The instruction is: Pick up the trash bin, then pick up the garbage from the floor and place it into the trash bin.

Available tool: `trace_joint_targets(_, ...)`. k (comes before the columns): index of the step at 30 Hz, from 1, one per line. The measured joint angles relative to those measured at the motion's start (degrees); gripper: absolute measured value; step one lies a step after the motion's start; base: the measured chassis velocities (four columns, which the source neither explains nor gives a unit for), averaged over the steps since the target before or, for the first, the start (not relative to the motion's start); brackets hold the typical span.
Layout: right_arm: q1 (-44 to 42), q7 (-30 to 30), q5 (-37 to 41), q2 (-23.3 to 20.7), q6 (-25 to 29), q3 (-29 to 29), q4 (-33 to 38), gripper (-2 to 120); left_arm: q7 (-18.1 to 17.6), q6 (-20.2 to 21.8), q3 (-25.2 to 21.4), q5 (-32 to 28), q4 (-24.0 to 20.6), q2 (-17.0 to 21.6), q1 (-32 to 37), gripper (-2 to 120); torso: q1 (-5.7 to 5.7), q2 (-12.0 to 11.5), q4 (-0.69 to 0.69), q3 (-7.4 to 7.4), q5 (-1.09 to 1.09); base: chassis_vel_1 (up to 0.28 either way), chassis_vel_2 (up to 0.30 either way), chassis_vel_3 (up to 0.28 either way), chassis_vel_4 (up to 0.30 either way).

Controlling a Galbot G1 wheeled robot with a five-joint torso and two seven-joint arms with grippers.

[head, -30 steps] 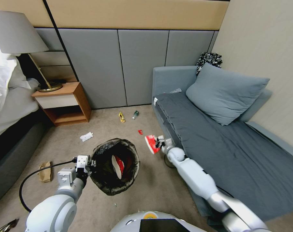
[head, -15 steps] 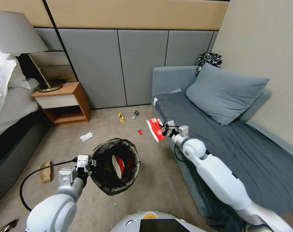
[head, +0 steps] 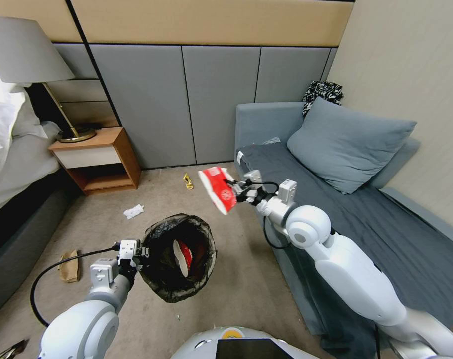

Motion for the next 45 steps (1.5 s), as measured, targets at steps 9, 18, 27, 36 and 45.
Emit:
trace_joint_targets(9,1.02,2.75,1.74,2.16,-2.05,-8.99,1.51,0,-0.02,0.01,0.03,0.04,0.00,0.00,-0.04,1,0.00,0.00,0.00,0.00,0.00,0.000,0.000,0.000,0.000)
trace_joint_targets(18,0.02,3.03,0.84,1.69,-3.06,-11.69,0.50,0,0.01,0.01,-0.03,0.00,0.00,0.01,-0.09,1,0.00,0.00,0.00,0.00,0.01,0.000,0.000,0.000,0.000)
trace_joint_targets(27,-1.97,2.66,-1.39,0.69,-3.24,-11.94,-1.43,0,0.06,0.01,-0.06,-0.11,0.00,0.20,-0.27,1,0.00,0.00,-0.01,0.00,0.01,0.000,0.000,0.000,0.000)
trace_joint_targets(36,-3.66,2.42,-5.52,0.80,-2.96,-13.15,-4.77,0,0.10,0.01,0.05,-0.16,0.00,0.22,-0.32,1,0.01,0.00,-0.01,0.00,0.01,0.000,0.000,0.000,0.000)
trace_joint_targets(45,-3.85,2.73,-7.53,2.01,-2.68,-14.98,-7.25,32,0.15,0.01,0.12,-0.22,0.00,0.21,-0.26,1,0.01,0.00,0.00,0.00,0.01,0.000,0.000,0.000,0.000)
